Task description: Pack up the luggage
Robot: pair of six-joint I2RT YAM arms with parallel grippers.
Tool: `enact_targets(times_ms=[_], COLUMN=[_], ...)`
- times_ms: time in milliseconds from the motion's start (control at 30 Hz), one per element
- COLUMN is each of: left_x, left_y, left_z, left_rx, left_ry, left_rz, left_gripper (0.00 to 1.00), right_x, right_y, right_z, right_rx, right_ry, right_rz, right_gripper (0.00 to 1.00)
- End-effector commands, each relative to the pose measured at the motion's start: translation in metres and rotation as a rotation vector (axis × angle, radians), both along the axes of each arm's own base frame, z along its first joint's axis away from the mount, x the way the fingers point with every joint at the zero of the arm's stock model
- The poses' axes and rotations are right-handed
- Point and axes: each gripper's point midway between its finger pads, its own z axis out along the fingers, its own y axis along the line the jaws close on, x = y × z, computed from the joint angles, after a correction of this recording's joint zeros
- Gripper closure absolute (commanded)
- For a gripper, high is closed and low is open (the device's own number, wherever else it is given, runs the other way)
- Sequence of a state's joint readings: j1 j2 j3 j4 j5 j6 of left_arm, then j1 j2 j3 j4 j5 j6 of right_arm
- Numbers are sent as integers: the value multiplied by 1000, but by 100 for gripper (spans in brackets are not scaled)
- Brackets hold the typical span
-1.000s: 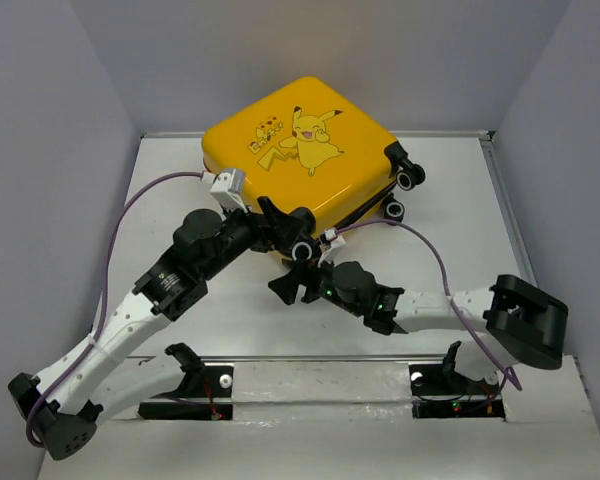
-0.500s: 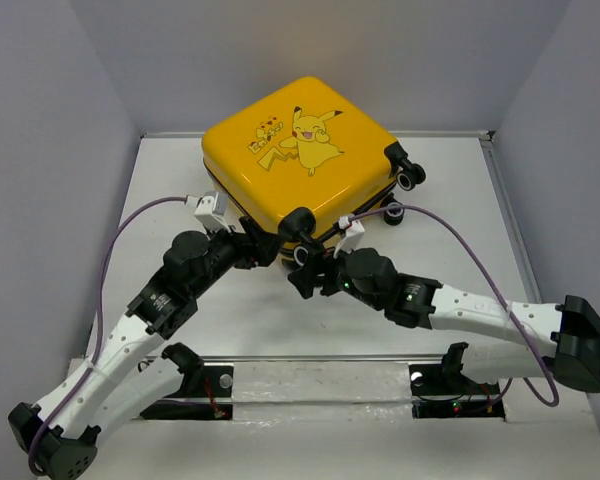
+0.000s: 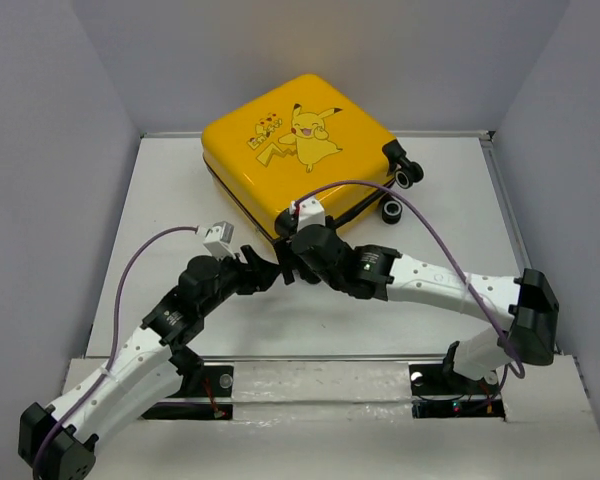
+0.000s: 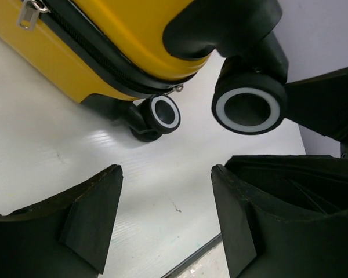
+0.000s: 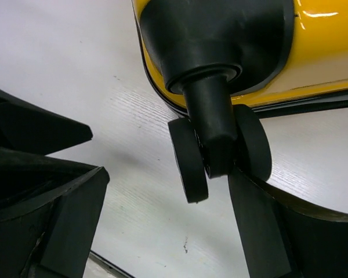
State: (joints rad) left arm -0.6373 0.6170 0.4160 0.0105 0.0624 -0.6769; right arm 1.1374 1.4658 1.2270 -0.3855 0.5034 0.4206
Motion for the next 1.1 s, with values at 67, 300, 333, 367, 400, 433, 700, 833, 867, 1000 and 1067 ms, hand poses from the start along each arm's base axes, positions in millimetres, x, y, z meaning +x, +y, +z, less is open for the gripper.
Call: enact_targets(times_ms=[67, 300, 333, 367, 400, 433, 700, 833, 867, 1000, 1067], left_x=[1, 2, 1, 1, 2, 2, 4, 5, 5, 4, 3], left_y=[-9, -8, -9, -8, -8, -8, -12, -13, -14, -15, -17], left_z=[9, 2, 1, 0, 1, 1, -1, -2, -2, -6, -9], left_rx=[-80, -78, -78, -76, -77, -77, -89, -88, -92, -97, -100], left_ry=[-45, -43, -41, -40, -41, -42, -38, -37, -39, -31, -24], left_rz=[-28, -20, -24, -21, -21, -20, -29, -29, -30, -39, -45], left_gripper=[29, 33, 33, 33, 33, 33, 35, 35, 35, 36, 36], right_x=[29, -17, -24, -28, -29, -28, -10, 10, 21, 43, 48], right_y=[-32, -26, -24, -27, -27, -31, -30, -18, -15, -14, -8], right_z=[-5, 13, 15, 28, 33, 38, 29, 19, 15, 8, 3], right_rx=[-277, -141, -116, -75, -55, -45, -128, -188, -204, -246, -265], right_ry=[-61, 40, 56, 45, 38, 25, -7, -5, -6, -21, -24], right_rz=[-121, 16, 49, 61, 65, 56, 12, 12, -4, -52, -52], right_gripper=[14, 15, 14, 14, 14, 13, 10, 9, 9, 10, 14])
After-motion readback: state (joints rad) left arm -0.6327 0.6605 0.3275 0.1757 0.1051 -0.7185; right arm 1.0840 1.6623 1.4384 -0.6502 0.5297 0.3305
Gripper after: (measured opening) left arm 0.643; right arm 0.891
